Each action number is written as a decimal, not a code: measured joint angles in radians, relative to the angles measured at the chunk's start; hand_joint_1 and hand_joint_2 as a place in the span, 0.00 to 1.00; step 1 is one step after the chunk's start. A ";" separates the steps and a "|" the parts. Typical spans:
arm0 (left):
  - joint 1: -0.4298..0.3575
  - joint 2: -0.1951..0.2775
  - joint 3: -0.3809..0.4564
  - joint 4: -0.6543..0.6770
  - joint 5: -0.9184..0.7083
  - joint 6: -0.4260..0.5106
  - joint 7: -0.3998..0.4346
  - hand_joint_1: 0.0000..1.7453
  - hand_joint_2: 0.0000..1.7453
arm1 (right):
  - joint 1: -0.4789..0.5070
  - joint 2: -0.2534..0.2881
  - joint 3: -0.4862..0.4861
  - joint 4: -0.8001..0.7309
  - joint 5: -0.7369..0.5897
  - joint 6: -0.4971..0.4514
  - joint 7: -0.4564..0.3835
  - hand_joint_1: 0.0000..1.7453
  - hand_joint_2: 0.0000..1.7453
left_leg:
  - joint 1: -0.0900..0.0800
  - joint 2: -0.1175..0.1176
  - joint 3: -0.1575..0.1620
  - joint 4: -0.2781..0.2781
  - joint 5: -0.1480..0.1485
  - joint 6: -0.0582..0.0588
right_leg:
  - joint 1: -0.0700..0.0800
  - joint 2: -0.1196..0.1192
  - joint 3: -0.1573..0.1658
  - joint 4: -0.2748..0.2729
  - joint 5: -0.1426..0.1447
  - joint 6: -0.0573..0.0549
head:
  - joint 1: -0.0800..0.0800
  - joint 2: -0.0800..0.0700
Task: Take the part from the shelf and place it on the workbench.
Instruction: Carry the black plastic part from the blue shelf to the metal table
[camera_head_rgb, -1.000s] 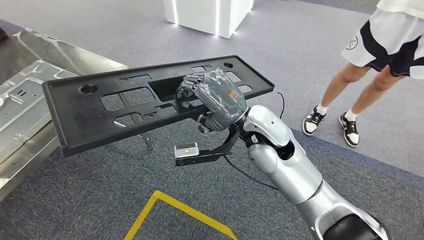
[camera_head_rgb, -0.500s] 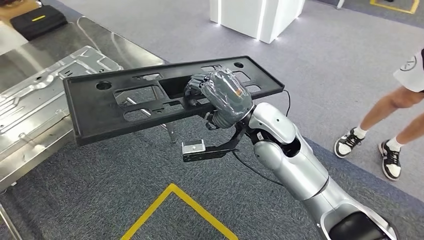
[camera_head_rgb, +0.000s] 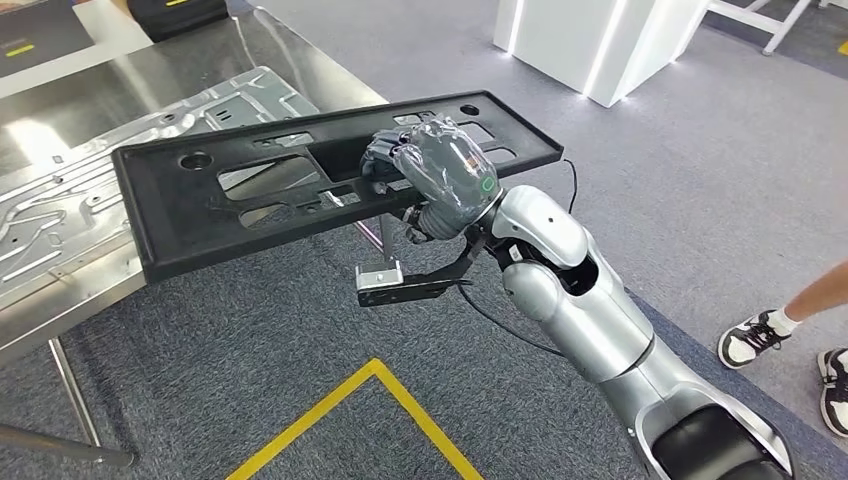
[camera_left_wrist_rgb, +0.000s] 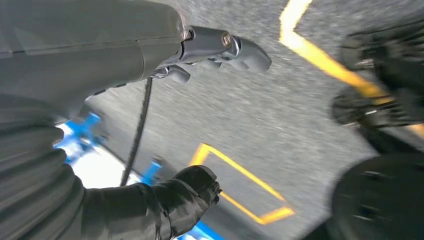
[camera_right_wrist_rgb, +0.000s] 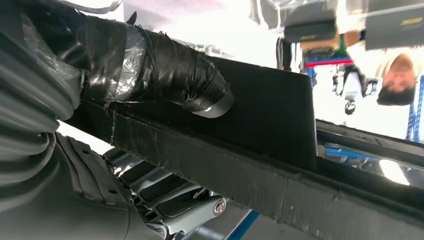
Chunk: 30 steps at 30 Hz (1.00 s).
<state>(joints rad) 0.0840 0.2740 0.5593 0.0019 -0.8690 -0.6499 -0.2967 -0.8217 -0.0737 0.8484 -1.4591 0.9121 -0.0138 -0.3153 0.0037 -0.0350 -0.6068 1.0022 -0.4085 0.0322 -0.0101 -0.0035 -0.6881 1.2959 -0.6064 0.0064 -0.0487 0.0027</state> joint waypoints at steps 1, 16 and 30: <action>-0.001 0.000 0.000 0.000 -0.003 0.000 0.000 0.00 1.00 | 0.000 0.000 0.000 0.005 0.000 0.002 0.000 1.00 1.00 | 0.000 -0.014 0.000 0.002 -0.001 0.000 | 0.000 0.003 -0.020 0.025 0.003 0.000 | 0.000 0.000; -0.021 0.013 0.016 0.000 -0.086 -0.012 -0.009 0.00 1.00 | -0.038 0.025 0.022 0.066 0.000 0.021 0.002 1.00 1.00 | 0.015 0.025 -0.159 0.280 -0.115 -0.065 | 0.000 -0.039 0.113 -0.274 0.145 -0.037 | -0.004 0.000; -0.019 0.023 0.047 0.000 -0.096 -0.019 -0.006 0.00 1.00 | -0.067 0.018 0.043 0.102 0.000 0.028 0.009 1.00 1.00 | 0.013 0.010 -0.016 0.013 -0.001 -0.008 | -0.003 -0.003 0.029 -0.039 -0.001 0.018 | -0.002 0.000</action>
<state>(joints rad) 0.0648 0.2975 0.6059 0.0015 -0.9648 -0.6686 -0.3025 -0.8884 -0.0555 0.8918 -1.3573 0.9121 0.0137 -0.3059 0.0166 -0.0253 -0.6226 1.0156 -0.4098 0.0241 -0.0132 -0.0069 -0.6587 1.2570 -0.6075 0.0243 -0.0503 0.0027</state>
